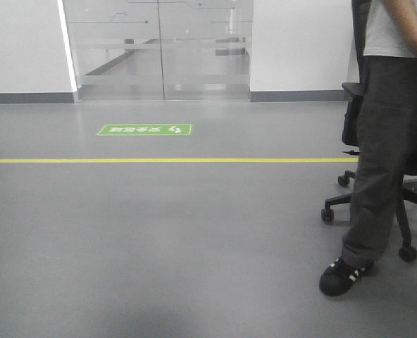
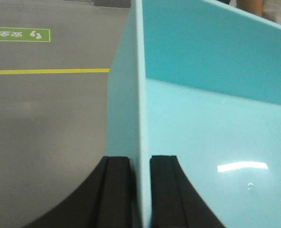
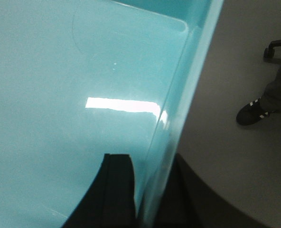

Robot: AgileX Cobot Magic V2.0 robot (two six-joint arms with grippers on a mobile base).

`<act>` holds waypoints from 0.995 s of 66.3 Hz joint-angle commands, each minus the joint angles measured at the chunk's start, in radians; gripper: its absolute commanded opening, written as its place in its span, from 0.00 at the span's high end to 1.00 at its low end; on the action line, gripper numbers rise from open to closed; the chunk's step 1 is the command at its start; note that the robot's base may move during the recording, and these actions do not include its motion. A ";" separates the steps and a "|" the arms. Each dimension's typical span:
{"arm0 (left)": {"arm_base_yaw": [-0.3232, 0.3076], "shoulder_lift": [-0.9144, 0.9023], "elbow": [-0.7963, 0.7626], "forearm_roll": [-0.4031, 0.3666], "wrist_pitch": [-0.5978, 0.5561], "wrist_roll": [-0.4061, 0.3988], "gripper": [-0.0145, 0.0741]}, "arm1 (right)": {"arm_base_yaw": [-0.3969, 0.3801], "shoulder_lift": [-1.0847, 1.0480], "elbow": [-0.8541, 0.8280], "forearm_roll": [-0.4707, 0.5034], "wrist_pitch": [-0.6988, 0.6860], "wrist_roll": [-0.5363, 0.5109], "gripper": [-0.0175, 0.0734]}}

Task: Fetch blue bin and place on conveyor start
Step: 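Hold the teal bin in both grippers while driving to the conveyor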

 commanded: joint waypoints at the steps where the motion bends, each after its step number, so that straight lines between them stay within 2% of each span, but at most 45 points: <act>1: 0.004 -0.019 -0.013 -0.006 -0.075 -0.011 0.96 | -0.008 -0.011 -0.008 -0.040 -0.006 -0.033 0.97; 31: 0.004 -0.019 -0.013 -0.006 -0.075 -0.011 0.96 | -0.008 0.018 -0.008 -0.040 -0.064 -0.033 0.97; 66: 0.004 -0.019 -0.013 -0.006 -0.075 -0.011 0.96 | -0.008 0.094 -0.008 -0.040 -0.361 -0.033 0.97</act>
